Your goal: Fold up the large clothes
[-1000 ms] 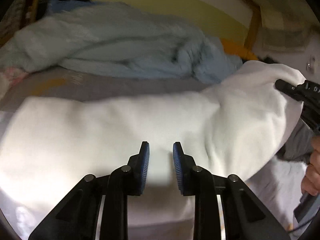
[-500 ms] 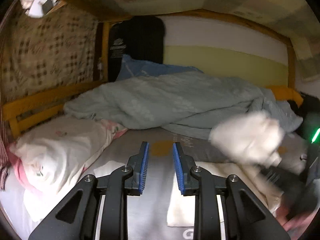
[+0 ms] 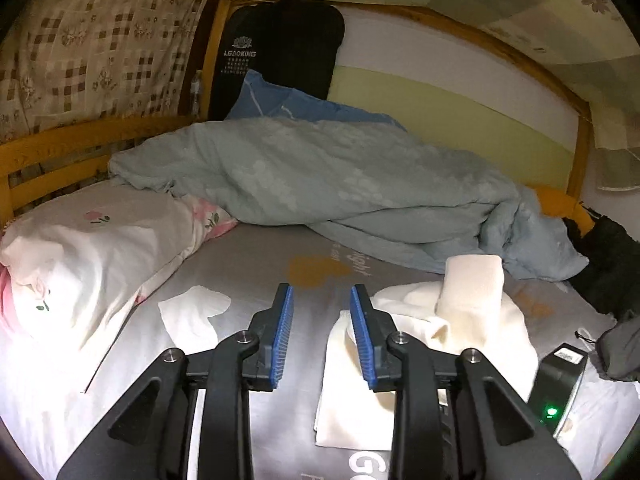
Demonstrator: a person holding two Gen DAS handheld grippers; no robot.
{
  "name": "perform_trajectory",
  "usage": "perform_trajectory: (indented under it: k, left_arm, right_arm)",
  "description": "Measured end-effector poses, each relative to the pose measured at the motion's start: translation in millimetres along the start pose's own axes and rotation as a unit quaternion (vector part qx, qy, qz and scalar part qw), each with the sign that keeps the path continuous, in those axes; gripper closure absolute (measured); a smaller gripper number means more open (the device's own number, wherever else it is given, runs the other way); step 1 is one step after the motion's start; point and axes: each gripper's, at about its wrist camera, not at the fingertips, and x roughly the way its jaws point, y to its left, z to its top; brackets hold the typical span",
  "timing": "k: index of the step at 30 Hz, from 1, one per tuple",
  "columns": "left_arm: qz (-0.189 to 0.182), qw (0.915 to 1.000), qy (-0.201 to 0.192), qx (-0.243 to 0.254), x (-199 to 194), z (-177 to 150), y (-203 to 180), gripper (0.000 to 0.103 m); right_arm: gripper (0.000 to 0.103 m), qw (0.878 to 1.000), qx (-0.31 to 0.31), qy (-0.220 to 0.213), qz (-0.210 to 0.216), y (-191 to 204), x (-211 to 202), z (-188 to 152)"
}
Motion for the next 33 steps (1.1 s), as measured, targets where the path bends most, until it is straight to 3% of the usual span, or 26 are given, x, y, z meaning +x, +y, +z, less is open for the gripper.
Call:
perform_trajectory:
  k: [8,11,13,15,22,24,26,27,29,31,33]
  left_arm:
    - [0.018,0.9994,-0.011,0.028,-5,-2,-12,0.063]
    - [0.025,0.9992,-0.018,0.026,-8,0,-4,0.061]
    - [0.024,0.9995,-0.017,0.014,-9,2,4,0.06]
    - [0.021,0.9997,-0.015,0.003,-9,3,11,0.059]
    - [0.006,0.9998,-0.016,0.001,-11,0,18,0.055]
    - [-0.024,0.9994,-0.019,0.012,-13,-2,12,0.04]
    - [-0.055,0.9979,-0.016,0.028,-11,-6,-2,0.014]
    - [-0.061,0.9974,-0.014,0.035,-9,-10,-10,0.01]
    - [-0.072,0.9961,0.0,0.051,1,-17,-29,0.0]
    - [-0.102,0.9924,0.026,0.064,15,-24,-50,0.0]
    - [-0.115,0.9888,0.047,0.083,29,-27,-67,0.0]
  right_arm:
    - [0.068,0.998,-0.058,0.002,-0.038,1,-22,-10]
    - [0.057,0.995,-0.075,0.004,-0.058,7,-24,-14]
    - [0.036,0.995,-0.085,0.005,-0.049,10,-28,-16]
    - [0.022,0.996,-0.084,0.003,-0.029,13,-34,-18]
    - [0.022,0.997,-0.067,-0.021,-0.043,1,-69,-26]
    - [0.022,0.996,-0.042,-0.049,-0.061,-15,-91,-25]
    - [0.022,0.994,-0.014,-0.076,-0.075,-36,-112,-19]
    - [0.022,0.993,0.0,-0.083,-0.084,-50,-121,-15]
    - [0.03,0.993,0.027,-0.069,-0.09,-81,-127,-4]
    - [0.056,0.995,0.056,-0.029,-0.078,-119,-121,6]
    - [0.071,0.995,0.076,0.007,-0.064,-152,-107,12]
